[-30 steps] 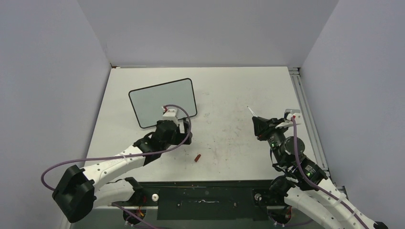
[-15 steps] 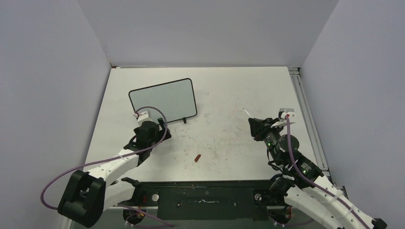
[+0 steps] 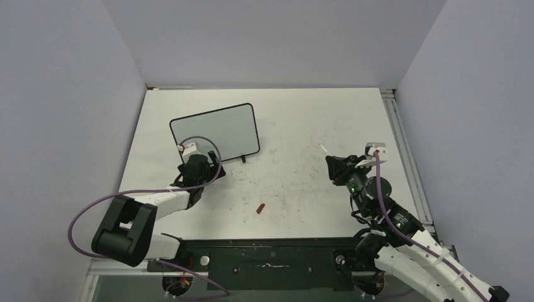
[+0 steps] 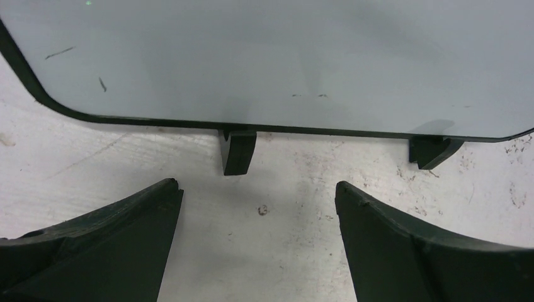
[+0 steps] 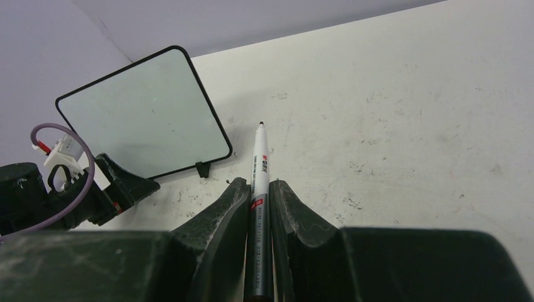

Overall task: Write a sentence on the whiteboard
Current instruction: Move the whiteboard stand to the center of the board.

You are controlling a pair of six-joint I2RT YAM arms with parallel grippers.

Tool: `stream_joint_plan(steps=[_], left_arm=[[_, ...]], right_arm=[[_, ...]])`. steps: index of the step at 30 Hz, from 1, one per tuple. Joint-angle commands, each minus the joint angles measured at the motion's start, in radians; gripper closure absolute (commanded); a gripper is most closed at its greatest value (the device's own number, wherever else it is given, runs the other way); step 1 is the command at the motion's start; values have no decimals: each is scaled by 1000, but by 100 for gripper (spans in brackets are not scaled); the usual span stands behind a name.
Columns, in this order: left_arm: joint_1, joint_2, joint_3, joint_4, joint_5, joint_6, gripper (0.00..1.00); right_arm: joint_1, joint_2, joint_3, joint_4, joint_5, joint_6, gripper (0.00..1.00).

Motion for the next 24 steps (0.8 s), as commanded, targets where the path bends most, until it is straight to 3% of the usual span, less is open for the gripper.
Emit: stream_joint_plan(steps=[1,9,24], left_arm=[[6,46,70,102,2,59,9],[6,121,126,124,25,121,9],[-29,175,130,230,208,171,15]], right_arm=[[-4,32,-5,59,-6,1,95],[-3,62,-5,74,-12,-6,95],[-4,74,-12,83,-21,-1,95]])
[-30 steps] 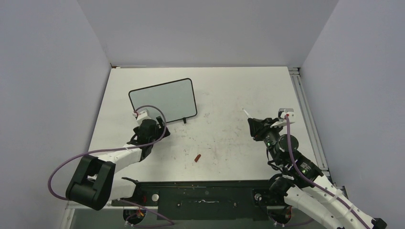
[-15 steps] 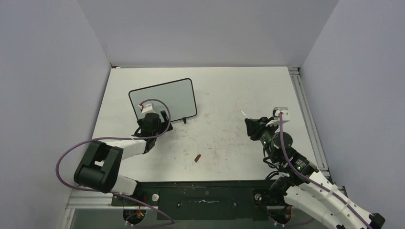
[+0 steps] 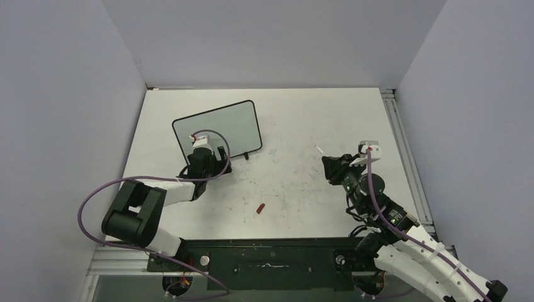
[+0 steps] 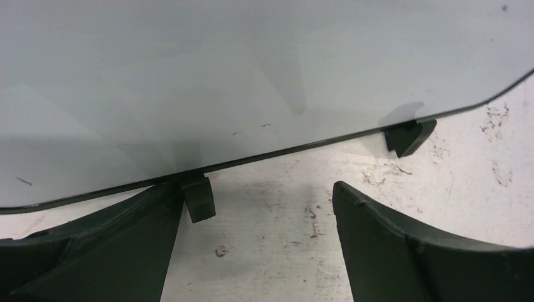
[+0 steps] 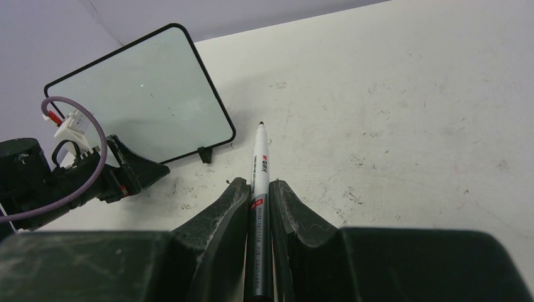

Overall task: Write a sentence on the whiteboard
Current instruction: Move the whiteboard stand to the center of the board.

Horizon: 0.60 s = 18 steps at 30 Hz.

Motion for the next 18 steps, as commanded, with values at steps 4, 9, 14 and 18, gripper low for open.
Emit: stream_joint_plan(steps=[4,9,14,18], left_arm=[[-53,38,72,92,100,48,16],[-80,38,79,87,99,46,16],[-91,-13,69,56,116,31,16],[-91,-113,56,-32,121,6,16]], right_arm=[[-4,17,-1,63,-15,-1,95],[-4,14,-2,61,-13,3,95],[-3,10,-3,57,-16,6,95],[-4,0,-2,49,-16,7,95]])
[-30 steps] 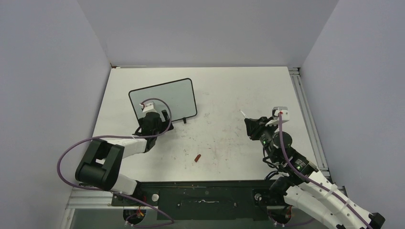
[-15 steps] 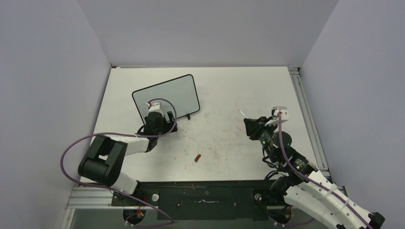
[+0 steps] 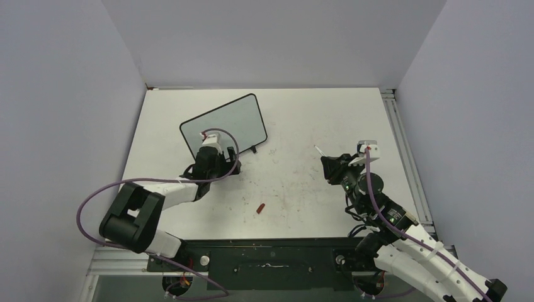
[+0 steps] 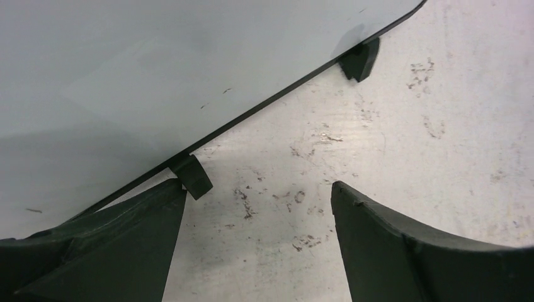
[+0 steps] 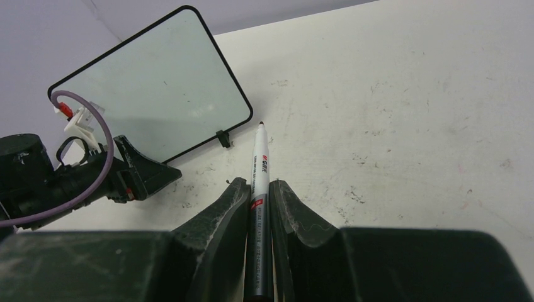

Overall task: Write a sentence on the whiteboard
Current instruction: Move the whiteboard stand to the center of the board.

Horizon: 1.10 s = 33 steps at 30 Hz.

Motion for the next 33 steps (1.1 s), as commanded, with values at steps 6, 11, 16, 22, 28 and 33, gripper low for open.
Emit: stream_joint_plan(steps=[6,11,16,22,28,33], left_arm=[[4,-290,12,-219,74,-25,13],[17,-413,57,-395,129,-42,11],[33,-459,119,-521,84,-31,11],[33,-407,95,-445,-73,-91,18],[23,-286,73,-281,-171,-137,22],[-8,-165,119,-234,-217,-136,25]], right_arm=[[-4,-26,-3,37,-8,1,95],[-4,-25,5,36,-9,-1,95],[-3,-35,-5,34,-10,5,95],[-3,-58,-31,45,-16,26,95],[-4,-82,-31,30,-17,31,95],[-3,-95,-30,18,-6,27,95]])
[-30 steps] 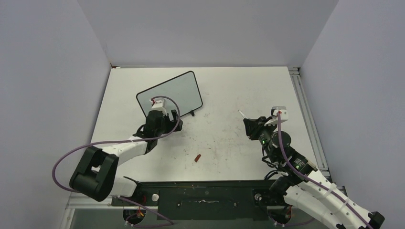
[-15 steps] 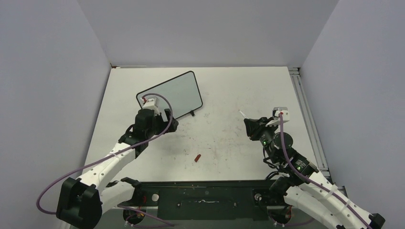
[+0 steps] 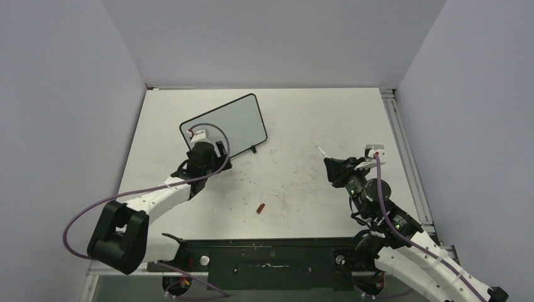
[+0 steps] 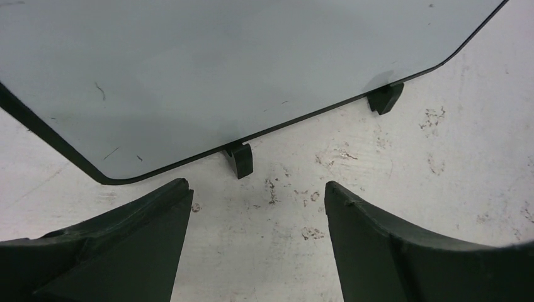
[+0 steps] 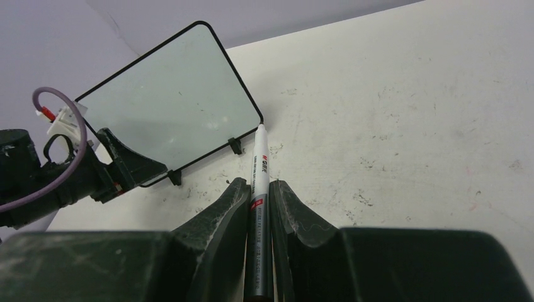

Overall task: Write a sentence on the whiteboard
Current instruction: Move the whiteboard stand to the center of the board.

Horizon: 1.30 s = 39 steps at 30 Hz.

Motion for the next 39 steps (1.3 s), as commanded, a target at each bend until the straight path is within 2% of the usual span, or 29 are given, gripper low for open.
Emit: stream_joint_plan(steps=[1,8,15,24,28,39], left_arm=[[-33,88,51,107,-87,-18,26],[-70,169,70,115,-168,-35,33],[-85,251,85,123,-185,-67,50],[-91,302,97,123,-205,-90,55],[-91,310,97,125,-238,-93,62],[-92,313,72,153,-310,-99,77]], right_arm=[[-3,-13,0,18,4,3,95],[-4,-12,-5,17,14,-4,95],[-4,6,-3,25,16,-14,95],[-4,5,-9,31,13,-13,95],[-4,5,-10,30,9,-13,95],[-4,-13,-11,16,8,-8,95]])
